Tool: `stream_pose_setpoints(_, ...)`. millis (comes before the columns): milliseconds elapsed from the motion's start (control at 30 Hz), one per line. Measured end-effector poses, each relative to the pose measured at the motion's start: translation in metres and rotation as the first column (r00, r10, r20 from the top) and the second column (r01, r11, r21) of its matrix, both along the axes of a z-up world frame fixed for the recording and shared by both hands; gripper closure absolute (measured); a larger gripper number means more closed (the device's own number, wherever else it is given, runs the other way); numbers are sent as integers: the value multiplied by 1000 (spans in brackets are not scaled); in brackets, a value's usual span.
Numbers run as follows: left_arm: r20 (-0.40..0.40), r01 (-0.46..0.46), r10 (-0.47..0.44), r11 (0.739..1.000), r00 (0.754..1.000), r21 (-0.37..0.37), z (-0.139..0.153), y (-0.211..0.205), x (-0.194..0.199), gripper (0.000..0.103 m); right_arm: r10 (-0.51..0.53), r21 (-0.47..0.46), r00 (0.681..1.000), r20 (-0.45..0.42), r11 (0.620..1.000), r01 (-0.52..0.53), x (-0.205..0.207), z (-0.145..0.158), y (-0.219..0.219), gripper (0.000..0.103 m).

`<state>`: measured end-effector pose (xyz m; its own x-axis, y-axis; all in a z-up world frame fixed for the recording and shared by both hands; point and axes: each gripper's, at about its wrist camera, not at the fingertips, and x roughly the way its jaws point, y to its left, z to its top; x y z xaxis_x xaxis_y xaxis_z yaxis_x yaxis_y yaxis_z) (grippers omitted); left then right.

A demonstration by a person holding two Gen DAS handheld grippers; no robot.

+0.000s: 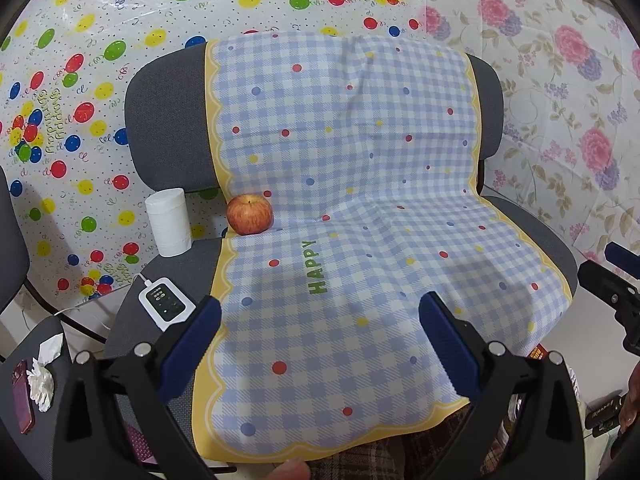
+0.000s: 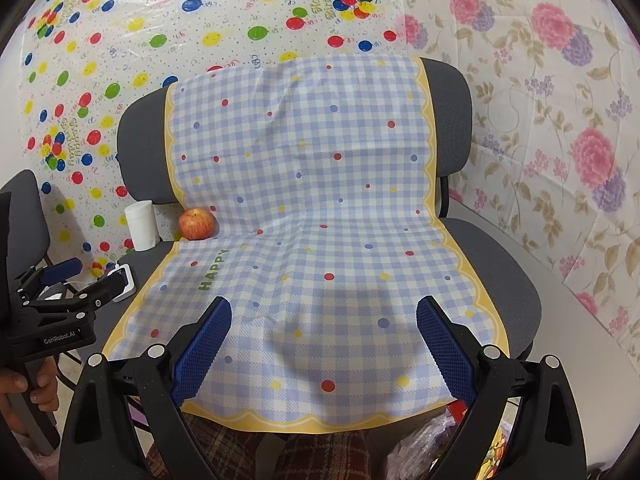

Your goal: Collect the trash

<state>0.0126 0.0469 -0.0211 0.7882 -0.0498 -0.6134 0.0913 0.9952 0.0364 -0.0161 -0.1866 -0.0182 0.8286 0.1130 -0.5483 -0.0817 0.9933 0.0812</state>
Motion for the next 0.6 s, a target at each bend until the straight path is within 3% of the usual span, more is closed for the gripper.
stream_pose_setpoints(600,-2,-1,1,1000,1000,-3,-1,-1,-1,7,-7,6,1000,-1,1000,7,-2,-4,-3,10)
